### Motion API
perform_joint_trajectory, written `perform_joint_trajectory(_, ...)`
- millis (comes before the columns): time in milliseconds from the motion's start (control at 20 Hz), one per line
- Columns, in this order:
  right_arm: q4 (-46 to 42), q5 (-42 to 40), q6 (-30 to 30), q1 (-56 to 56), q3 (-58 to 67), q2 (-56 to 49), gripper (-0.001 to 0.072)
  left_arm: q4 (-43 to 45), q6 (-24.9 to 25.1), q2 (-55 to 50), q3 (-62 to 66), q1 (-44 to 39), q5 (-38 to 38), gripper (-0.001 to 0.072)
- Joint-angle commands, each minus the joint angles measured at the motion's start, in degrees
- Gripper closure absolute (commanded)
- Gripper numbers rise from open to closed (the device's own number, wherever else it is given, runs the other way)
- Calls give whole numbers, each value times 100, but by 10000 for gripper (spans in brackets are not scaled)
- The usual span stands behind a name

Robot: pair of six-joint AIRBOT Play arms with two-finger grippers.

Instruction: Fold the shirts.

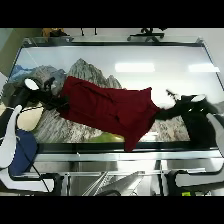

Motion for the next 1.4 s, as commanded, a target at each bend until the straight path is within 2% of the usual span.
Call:
perform_joint_trajectory(0,1744,256,4,-278,1414,868,693,-1410,507,909,538,17,-92,695)
perform_joint_trajectory(100,3032,98,-44,-699,2935,1261,692,-2107,785,1698,1596,17,-44,695)
perform_joint_trajectory(150,3121,-140,-144,-903,3698,1427,692,-2295,986,2098,2264,17,201,695)
perform_joint_trajectory(250,2728,-968,-236,-1285,4981,1816,692,-2157,1099,2824,3488,17,953,695)
perform_joint_trajectory(400,1912,-1930,-236,-1582,5654,2382,692,-1491,1091,3659,4544,17,1659,695)
perform_joint_trajectory(550,1478,-1980,-232,-1655,5657,2638,689,-798,935,4271,4109,17,1718,695)
perform_joint_trajectory(700,1545,-1858,-212,-1655,5650,2479,692,-734,949,4474,2953,15,1982,695)
perform_joint_trajectory(800,1779,-1285,-164,-1655,5643,2225,693,-769,949,4277,2503,15,2026,695)
perform_joint_trajectory(950,2732,-155,-15,-1606,5156,1641,693,-914,960,3600,2079,-273,1718,695)
perform_joint_trajectory(1050,2826,15,-225,-1180,4319,1272,693,-909,1073,3005,1692,-667,1668,695)
perform_joint_trajectory(1200,2083,-396,-391,-323,2951,734,693,-903,1213,1989,1097,-1060,1856,694)
perform_joint_trajectory(1350,929,-1823,-492,251,1910,-101,693,-868,1292,881,619,-1069,2094,695)
